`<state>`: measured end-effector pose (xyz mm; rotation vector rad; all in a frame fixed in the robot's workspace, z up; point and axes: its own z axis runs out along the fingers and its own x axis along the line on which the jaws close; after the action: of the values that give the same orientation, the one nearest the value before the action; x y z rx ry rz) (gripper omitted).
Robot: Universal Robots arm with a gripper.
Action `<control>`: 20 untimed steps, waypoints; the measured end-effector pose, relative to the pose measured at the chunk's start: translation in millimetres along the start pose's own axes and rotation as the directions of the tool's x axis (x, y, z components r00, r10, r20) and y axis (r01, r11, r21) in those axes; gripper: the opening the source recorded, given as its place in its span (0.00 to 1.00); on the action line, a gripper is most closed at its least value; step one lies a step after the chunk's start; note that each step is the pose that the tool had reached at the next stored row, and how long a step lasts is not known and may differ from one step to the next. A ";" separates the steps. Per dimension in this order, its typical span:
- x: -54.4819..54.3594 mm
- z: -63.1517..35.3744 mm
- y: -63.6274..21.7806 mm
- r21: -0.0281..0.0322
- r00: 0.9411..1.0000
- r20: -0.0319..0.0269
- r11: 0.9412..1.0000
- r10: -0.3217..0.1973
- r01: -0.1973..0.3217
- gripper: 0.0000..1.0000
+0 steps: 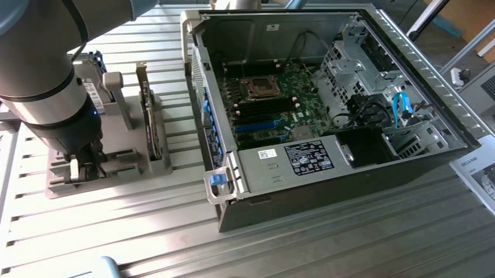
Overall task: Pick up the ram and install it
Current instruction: 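Pick up the ram and move it above insertion slot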
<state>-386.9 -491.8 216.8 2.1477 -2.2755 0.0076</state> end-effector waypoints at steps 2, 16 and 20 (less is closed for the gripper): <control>2.3 0.1 0.2 0.000 1.000 0.000 1.000 -0.001 0.001 0.36; 3.3 8.1 0.7 0.000 1.000 0.000 1.000 -0.001 0.001 0.36; 3.4 10.3 0.8 0.000 1.000 0.000 1.000 -0.001 0.001 0.36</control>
<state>-387.9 -495.2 206.6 2.1485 -2.2743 0.0082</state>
